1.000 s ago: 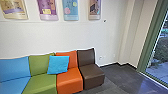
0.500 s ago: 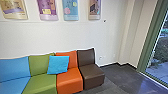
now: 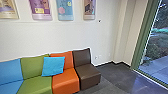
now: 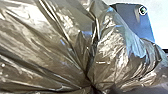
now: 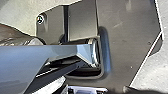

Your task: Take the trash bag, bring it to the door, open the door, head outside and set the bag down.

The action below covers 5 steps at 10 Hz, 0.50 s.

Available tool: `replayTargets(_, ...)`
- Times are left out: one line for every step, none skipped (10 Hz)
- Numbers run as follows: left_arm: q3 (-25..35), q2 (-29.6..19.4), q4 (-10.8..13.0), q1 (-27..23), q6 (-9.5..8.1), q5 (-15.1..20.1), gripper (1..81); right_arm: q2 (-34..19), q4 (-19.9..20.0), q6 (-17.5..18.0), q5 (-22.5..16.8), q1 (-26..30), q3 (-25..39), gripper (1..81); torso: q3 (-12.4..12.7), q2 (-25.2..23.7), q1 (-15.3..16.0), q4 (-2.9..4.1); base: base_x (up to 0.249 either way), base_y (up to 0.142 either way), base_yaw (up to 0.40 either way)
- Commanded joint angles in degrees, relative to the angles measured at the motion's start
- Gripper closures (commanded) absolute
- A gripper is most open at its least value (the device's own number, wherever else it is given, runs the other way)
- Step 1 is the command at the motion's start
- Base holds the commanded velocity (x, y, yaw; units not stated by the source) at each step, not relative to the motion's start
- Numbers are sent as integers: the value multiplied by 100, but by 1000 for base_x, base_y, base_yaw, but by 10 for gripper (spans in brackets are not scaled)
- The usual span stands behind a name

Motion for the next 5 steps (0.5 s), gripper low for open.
replayTargets(22,-13,21,-277,10,407,811,21,-33,-25,-346,267,44,10,0,0,0,0,0,0,-255)
replayTargets(22,-12,29,-277,11,407,811,30,-33,-25,-346,275,44,10,0,0,-2,0,0,0,-284)
replayTargets(22,-3,29,-286,11,407,811,30,-33,-25,-346,275,44,10,0,0,-2,0,0,0,-287)
replayTargets(22,-3,29,-286,11,407,811,30,-33,-25,-346,275,44,10,0,0,-2,0,0,0,-288)
replayTargets(22,-3,29,-295,2,407,811,30,-33,-25,-346,275,35,10,0,0,-2,0,0,0,-292)
